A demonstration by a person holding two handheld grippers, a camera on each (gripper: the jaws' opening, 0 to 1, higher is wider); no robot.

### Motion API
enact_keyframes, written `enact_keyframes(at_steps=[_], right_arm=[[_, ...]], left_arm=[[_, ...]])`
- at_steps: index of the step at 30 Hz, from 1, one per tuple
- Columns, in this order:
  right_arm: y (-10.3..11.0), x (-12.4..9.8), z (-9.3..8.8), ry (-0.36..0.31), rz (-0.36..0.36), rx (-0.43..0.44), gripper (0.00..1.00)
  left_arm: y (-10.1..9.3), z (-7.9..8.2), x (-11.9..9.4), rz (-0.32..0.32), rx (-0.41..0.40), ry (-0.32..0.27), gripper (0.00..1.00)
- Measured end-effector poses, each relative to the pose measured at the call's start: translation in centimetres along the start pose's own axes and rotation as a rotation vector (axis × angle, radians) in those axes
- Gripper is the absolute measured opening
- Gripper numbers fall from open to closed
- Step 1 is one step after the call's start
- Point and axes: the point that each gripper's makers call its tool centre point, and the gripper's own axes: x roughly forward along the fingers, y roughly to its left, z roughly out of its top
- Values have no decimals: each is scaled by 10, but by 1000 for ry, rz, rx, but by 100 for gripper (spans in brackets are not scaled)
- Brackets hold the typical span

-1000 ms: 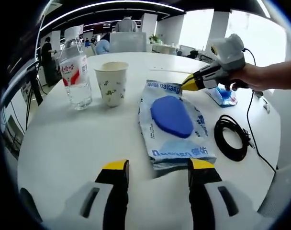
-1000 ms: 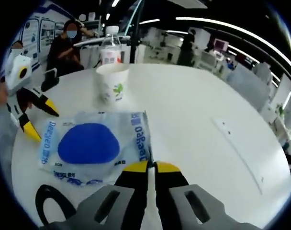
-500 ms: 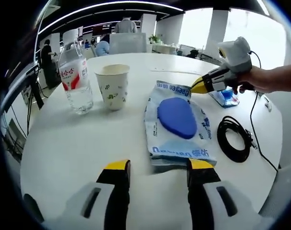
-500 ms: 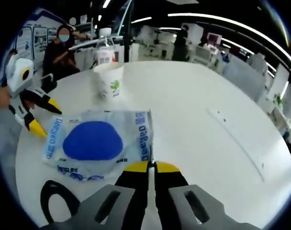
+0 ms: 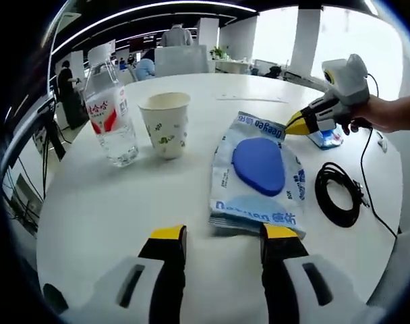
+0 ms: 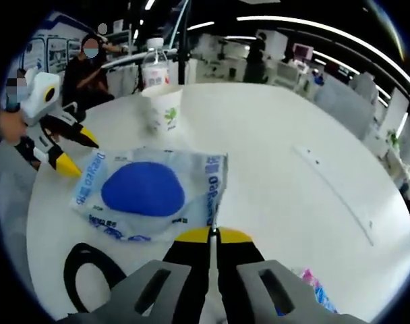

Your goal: Arrange the tabletop items into an orderly group along one side of the table until the central work area is clear of visible clutter.

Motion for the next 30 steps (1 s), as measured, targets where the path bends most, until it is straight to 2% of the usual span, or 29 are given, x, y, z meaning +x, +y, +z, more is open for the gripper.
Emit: enact_keyframes(at_steps=[8, 20, 30], right_arm=[[5, -6, -5, 15, -1, 22, 0], [16, -13, -10, 28, 15, 39, 0], [25, -18, -13, 34, 27, 48, 0]], left_arm=[[1, 1, -5, 7, -18, -1, 46], [-22, 3, -8, -27, -14, -14, 48], [-30, 0, -11, -41, 4, -7, 48]])
